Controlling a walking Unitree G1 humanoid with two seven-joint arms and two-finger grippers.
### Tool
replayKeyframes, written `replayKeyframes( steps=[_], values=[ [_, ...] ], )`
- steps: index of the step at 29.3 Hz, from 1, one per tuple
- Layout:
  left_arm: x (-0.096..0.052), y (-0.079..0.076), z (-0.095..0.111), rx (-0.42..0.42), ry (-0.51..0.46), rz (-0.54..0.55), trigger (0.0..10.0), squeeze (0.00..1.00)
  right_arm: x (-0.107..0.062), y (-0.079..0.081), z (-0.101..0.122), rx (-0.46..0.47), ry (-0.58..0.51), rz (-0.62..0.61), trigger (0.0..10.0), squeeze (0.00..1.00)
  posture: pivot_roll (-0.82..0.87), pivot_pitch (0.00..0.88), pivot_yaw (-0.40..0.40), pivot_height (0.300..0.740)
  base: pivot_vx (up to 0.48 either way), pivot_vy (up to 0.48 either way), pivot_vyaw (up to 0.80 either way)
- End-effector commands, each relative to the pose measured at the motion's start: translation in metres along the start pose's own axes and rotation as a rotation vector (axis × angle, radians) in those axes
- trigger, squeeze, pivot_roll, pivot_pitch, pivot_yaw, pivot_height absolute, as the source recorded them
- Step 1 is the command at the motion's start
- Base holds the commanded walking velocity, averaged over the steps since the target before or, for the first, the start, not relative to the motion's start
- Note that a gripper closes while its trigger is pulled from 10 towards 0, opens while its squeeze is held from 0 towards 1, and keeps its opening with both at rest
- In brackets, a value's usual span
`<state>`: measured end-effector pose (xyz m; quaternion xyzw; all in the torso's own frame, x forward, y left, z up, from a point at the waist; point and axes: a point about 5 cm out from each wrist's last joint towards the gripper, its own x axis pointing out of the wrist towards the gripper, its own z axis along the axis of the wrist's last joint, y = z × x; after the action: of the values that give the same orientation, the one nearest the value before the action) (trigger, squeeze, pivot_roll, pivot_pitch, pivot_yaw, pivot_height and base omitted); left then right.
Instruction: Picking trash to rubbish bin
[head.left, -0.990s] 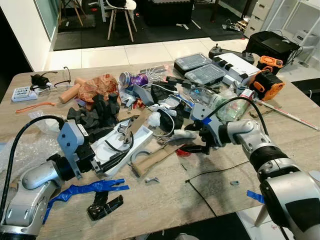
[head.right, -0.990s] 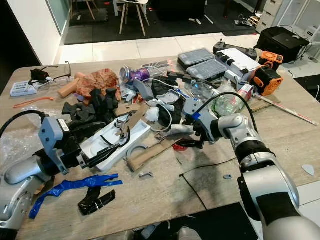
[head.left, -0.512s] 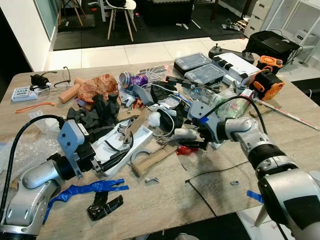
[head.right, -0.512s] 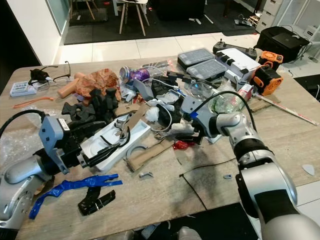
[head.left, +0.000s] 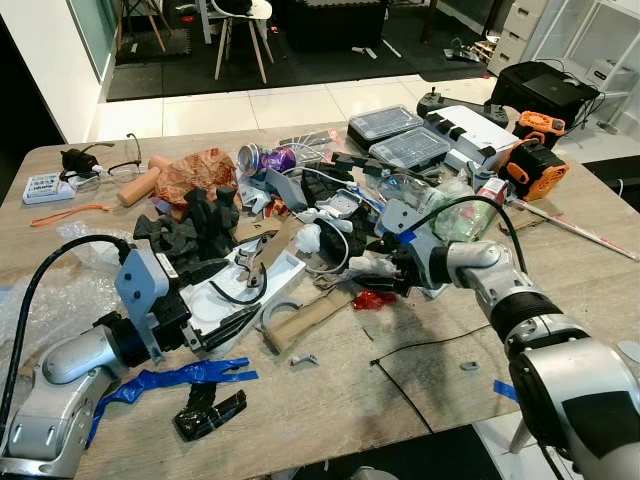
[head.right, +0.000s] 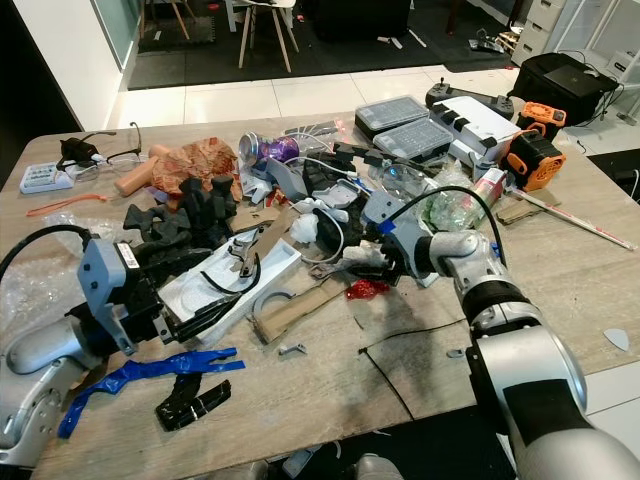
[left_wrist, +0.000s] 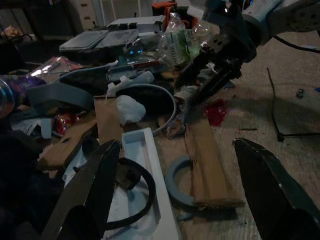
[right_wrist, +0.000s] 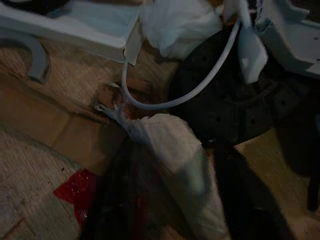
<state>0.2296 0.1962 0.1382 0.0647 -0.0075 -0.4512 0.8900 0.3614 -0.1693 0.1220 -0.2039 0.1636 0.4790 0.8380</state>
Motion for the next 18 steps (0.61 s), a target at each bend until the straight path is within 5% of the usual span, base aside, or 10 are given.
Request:
replayKeyframes(
  steps=[1, 18],
  values=[
    [-0.0047, 0.002, -0.0008, 0.002, 0.03, 0.001, 10.0, 0.0, 0.0016, 0.0007, 0.0021, 0.017, -0.005, 0.024, 0.0, 0.0, 0.16, 0.0, -0.002, 0.74, 0.0, 0.0, 0.0],
    [-0.0032, 0.0024, 0.0004, 0.007, 0.026, 0.004, 10.0, 0.0, -0.0041, -0.0002, 0.001, 0.085, -0.043, 0.062, 0.0, 0.0, 0.16, 0.0, -0.004, 0.74, 0.0, 0.0, 0.0]
  ],
)
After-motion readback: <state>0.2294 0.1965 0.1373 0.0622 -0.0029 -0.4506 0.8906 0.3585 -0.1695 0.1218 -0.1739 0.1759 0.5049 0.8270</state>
